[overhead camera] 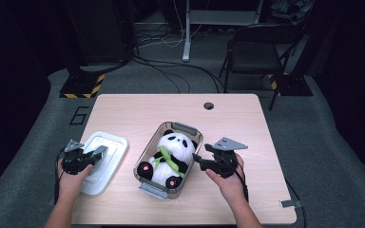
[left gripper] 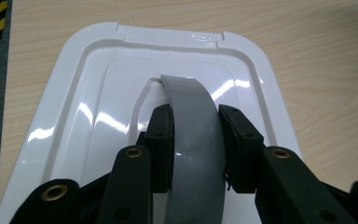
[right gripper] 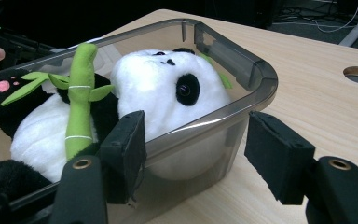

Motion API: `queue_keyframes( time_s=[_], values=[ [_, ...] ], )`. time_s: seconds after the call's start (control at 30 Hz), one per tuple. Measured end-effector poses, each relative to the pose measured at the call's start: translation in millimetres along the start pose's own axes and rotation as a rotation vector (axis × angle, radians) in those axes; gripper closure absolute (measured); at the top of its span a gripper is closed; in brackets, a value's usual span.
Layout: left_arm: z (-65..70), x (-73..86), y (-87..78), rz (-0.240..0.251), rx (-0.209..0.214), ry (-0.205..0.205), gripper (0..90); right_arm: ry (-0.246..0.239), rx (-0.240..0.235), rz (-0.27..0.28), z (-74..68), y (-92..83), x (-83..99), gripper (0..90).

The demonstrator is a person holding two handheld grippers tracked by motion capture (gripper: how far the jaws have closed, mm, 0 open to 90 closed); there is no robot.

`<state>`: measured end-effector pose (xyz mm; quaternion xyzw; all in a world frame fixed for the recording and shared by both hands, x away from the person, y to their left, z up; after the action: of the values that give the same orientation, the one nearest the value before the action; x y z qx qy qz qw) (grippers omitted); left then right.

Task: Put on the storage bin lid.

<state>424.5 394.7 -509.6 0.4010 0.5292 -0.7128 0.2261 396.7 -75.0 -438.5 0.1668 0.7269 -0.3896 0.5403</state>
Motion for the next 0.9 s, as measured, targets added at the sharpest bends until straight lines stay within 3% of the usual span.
queue_keyframes(
  time_s=[0.37, 0.57, 0.9],
  values=[
    [1.7, -4.4, -8.3, 0.022, 0.008, -0.009, 66.8, 0.005, 0.007, 0.001, 3.5, 0.8, -0.8, 37.3],
    [5.0, -5.0, -13.0, 0.025, 0.012, 0.003, 66.8, 0.041, 0.013, 0.02, 17.7, 8.1, -10.0, 37.3],
    [6.5, -2.9, -20.7, 0.029, 0.019, 0.007, 66.8, 0.018, 0.023, -0.04, 33.7, 33.7, -16.8, 42.6]
  ],
)
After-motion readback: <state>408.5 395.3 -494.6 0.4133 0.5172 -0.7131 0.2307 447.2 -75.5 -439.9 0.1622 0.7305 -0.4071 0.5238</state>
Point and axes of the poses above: each handheld gripper's, and its own axes: y roughly forward along the jaws, x roughly out of its underside, z roughly to its right, the point moved 3 cm from there along y, roughly forward along the jaws, and after that the axes turned 4 degrees about z, right-handed, at the moved point
